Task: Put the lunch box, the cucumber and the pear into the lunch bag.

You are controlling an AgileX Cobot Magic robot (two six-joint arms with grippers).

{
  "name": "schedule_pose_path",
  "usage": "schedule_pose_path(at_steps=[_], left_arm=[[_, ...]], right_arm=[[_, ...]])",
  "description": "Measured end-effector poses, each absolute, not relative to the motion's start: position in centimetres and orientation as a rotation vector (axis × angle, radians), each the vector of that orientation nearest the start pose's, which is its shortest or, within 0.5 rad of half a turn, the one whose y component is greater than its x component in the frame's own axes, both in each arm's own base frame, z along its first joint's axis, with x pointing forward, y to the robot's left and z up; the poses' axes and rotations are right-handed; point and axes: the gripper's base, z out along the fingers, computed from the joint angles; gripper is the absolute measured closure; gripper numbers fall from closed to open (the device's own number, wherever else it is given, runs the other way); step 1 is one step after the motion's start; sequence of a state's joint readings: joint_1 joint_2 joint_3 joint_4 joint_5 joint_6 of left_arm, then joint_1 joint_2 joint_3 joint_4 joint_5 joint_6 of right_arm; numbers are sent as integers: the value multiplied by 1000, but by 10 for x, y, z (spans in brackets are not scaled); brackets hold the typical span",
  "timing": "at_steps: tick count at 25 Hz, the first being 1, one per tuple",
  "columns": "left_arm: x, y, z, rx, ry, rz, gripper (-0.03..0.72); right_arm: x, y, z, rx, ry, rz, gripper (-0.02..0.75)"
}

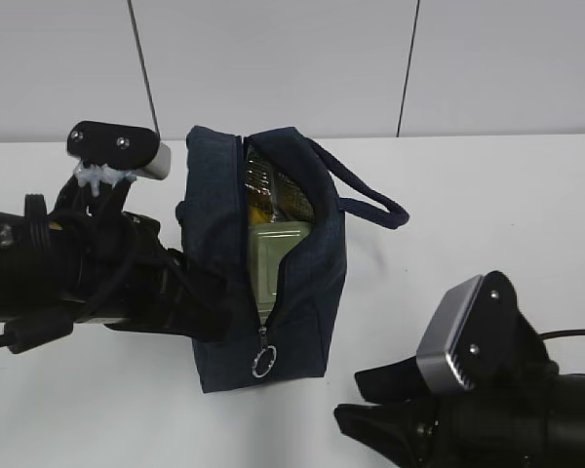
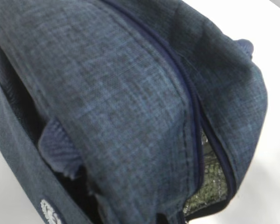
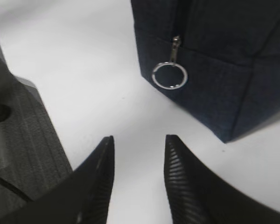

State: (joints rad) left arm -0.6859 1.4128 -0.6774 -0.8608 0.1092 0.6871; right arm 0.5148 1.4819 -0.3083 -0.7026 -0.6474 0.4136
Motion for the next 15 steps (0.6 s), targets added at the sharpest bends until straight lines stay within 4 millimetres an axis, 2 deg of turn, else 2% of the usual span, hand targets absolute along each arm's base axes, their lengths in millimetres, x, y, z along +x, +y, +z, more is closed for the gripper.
schedule_pose_path(at_steps=[6,15], left_arm=[[208,-180,214,645,2254,-525,683],[208,-180,214,646,2252,-523,683]], right_arm=[[189,157,130,-950,1916,759,452],[205,173,130,-995,1829,825,450]])
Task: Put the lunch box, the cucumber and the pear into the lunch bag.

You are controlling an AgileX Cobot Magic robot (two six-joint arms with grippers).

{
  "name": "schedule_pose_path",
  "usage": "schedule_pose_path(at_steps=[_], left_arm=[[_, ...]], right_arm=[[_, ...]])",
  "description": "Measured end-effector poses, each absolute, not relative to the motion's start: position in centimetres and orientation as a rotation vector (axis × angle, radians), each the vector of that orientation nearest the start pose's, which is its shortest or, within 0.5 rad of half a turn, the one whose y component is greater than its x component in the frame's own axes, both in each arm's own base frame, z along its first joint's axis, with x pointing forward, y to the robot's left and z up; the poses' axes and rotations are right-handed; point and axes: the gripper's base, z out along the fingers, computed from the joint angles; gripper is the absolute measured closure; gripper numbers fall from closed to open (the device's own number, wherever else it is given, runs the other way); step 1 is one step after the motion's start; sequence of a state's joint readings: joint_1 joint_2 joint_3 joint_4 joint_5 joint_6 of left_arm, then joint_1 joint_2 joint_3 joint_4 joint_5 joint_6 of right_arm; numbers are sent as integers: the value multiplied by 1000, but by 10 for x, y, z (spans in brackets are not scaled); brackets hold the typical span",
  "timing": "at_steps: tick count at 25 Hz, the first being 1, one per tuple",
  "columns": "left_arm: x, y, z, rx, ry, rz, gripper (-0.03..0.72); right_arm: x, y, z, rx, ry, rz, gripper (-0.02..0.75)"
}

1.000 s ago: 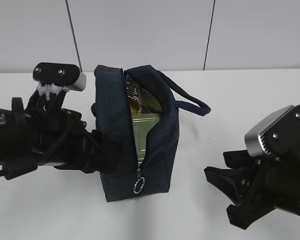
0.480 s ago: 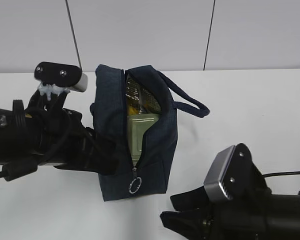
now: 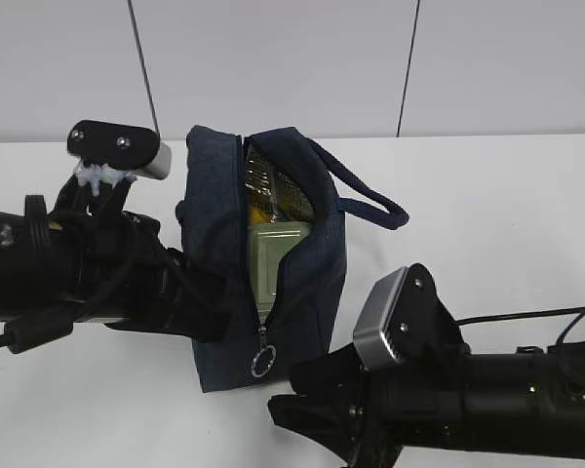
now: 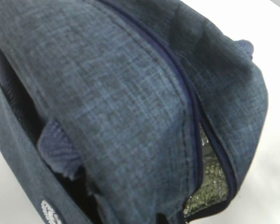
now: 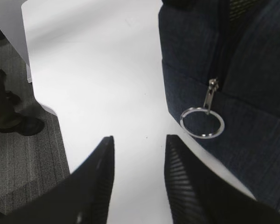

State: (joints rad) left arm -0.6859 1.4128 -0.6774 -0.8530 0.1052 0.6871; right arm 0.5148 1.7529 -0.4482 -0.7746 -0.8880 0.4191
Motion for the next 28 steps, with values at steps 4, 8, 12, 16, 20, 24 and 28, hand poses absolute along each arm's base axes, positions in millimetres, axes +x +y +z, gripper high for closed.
schedule_pose_path(at_steps=[4,8,12,16,20,24,28], left_arm=[[208,-180,214,647,2252,-522,683],[208,-180,214,647,2251,-522,683],[208,-180,214,646,2252,-522,683],[209,-180,214,645,2251,-522,683],[209,-180,214,645,2251,-522,684],[209,-180,215,645,2250,-522,684],[209,-180,215,644,2250,-521,684]], right_arm=[[212,176,134,-998,1817,820,414],[216,179,134,-1001,1833,831,386],[220,183,128,-993,1875,869,378],[220,182,120,-992,1929,850,378],[222,181,120,-997,1944,827,377],[225,178,115,-1007,2007,757,377],[225,174,110,-1028,2064,693,377]])
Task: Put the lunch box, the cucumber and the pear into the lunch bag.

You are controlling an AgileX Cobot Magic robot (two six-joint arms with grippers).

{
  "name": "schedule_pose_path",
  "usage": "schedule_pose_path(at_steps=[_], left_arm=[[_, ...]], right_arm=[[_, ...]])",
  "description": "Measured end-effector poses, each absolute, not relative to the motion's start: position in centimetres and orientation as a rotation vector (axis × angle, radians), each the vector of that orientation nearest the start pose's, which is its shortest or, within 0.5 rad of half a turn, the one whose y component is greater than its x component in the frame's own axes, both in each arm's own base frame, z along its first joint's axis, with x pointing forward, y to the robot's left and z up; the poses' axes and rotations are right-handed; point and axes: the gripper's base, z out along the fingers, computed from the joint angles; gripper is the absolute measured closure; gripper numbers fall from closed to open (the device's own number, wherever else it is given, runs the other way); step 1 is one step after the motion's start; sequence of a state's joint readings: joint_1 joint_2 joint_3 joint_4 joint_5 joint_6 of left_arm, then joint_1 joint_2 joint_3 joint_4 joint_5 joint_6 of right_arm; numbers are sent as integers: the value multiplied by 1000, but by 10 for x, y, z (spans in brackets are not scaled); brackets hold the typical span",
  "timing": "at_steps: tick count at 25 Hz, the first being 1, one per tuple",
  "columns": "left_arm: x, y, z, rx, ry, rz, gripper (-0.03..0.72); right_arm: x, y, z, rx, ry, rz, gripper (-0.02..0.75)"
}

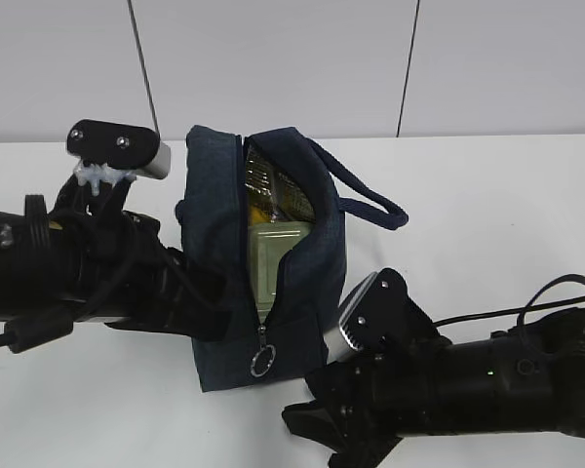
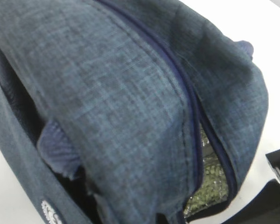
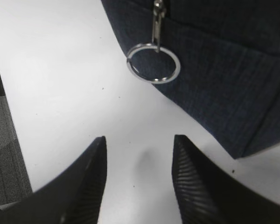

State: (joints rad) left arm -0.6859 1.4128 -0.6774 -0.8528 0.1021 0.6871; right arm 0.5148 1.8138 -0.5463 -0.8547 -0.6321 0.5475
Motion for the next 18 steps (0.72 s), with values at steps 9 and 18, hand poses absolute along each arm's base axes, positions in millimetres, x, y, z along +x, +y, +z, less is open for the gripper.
schedule_pose_path(at_steps=[9,18], left_arm=[[209,-180,215,644,2250,-521,685],[209,-180,215,644,2250,-521,685]], right_arm=[[219,181,124,-1045,2012,731,377],[214,185,118,-1122,2118,571,377]])
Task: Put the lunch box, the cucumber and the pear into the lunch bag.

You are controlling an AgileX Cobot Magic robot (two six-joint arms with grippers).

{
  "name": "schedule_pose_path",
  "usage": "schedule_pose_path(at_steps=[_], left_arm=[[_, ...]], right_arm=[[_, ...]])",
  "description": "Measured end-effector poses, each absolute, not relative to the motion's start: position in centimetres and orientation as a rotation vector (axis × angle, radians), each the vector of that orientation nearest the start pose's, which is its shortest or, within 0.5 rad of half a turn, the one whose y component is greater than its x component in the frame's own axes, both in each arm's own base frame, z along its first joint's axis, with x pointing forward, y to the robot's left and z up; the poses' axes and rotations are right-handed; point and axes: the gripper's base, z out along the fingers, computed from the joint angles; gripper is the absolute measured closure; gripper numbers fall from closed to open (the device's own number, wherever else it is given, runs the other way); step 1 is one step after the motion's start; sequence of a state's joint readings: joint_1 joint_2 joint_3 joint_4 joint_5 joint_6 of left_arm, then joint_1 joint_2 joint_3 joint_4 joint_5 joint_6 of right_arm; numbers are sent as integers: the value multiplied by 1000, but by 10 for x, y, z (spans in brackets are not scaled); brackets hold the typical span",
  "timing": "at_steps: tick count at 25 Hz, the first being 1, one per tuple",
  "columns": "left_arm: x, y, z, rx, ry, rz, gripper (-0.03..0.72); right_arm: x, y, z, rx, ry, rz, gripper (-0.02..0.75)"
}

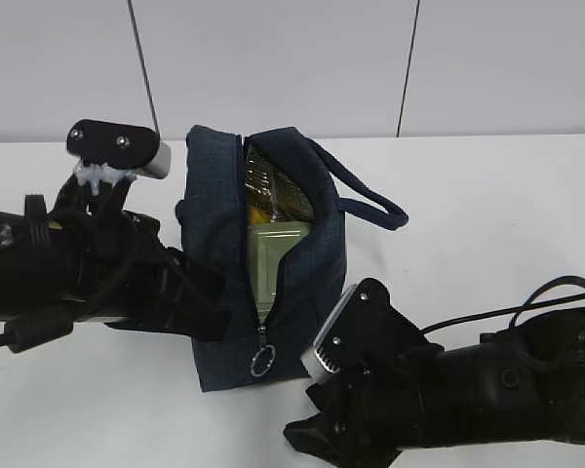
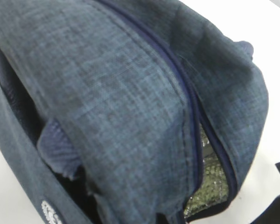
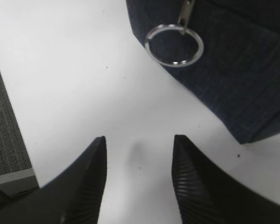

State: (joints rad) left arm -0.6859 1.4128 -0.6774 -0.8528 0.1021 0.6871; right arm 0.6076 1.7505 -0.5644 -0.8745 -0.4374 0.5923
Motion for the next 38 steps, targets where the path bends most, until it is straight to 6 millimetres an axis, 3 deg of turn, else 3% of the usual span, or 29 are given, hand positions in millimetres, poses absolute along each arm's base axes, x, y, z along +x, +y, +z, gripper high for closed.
schedule_pose_path(at_steps=[6,19,28,38], left_arm=[[209,-180,215,644,2250,-521,685],[209,-180,215,644,2250,-521,685],[209,-180,215,644,2250,-521,685],[209,-180,215,643,2249,-520,685]], right_arm=[[213,187,133,-1079,2079,590,377],[218,198,143,-1008,2035,655,377],[224,205,126,-970,2068,706,300],[237,214,119,-947,2073,721,294]])
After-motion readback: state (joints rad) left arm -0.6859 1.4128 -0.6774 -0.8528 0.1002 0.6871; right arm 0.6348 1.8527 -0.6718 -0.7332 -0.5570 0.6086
